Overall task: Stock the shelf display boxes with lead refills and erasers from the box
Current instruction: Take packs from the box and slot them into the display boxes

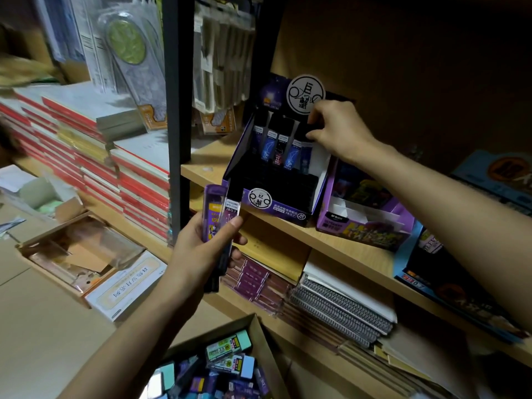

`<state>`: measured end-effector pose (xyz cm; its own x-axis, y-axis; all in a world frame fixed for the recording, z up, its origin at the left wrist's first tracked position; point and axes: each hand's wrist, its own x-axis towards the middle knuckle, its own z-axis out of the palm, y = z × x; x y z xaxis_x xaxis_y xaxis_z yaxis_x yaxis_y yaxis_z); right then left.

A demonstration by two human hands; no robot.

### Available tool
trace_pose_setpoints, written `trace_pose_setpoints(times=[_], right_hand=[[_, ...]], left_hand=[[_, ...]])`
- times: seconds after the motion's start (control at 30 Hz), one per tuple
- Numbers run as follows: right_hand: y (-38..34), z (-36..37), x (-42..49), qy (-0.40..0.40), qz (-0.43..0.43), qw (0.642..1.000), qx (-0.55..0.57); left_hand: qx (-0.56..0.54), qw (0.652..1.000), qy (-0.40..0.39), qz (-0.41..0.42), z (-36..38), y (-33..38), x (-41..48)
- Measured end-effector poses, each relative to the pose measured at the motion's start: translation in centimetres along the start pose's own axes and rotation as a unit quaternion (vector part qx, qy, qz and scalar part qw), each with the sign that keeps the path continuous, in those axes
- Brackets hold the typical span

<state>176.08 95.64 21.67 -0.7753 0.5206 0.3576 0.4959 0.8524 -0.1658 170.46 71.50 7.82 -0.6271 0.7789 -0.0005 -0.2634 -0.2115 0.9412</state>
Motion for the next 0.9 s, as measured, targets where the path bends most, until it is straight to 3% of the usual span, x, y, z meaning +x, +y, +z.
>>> trace_pose_setpoints(times=[0.2, 0.4, 0.6, 0.7, 0.8, 0.9], right_hand=[[0.0, 0.8, 0.2, 0.043, 0.034, 0.998, 0.022], [-0.2, 0.9, 0.0, 0.079, -0.013, 0.985, -0.151], [0.7, 0.8, 0.7, -0.021, -0.015, 0.981, -0.195], [0.6, 0.8, 0.6, -0.032, -0.025, 0.975, -0.217], [0.7, 0.2, -1.0, 0.031, -0.049, 0.98, -0.19], [0.9, -0.1, -5.3, 0.123, -0.081, 0.984, -0.095]], left_hand=[[-0.005, 1.0, -0.007, 0.001, 0.1, -0.1, 0.0], [-0.005, 1.0, -0.014, 0.004, 0.1, -0.2, 0.1], [0.005, 1.0, -0.023, 0.009, 0.3, -0.1, -0.1], [0.0, 1.0, -0.025, 0.009, 0.2, 0.1, -0.2], [-0.003, 1.0, -0.019, 0.01, 0.2, 0.3, -0.4], [0.004, 1.0, -0.015, 0.013, 0.1, 0.3, -0.5]])
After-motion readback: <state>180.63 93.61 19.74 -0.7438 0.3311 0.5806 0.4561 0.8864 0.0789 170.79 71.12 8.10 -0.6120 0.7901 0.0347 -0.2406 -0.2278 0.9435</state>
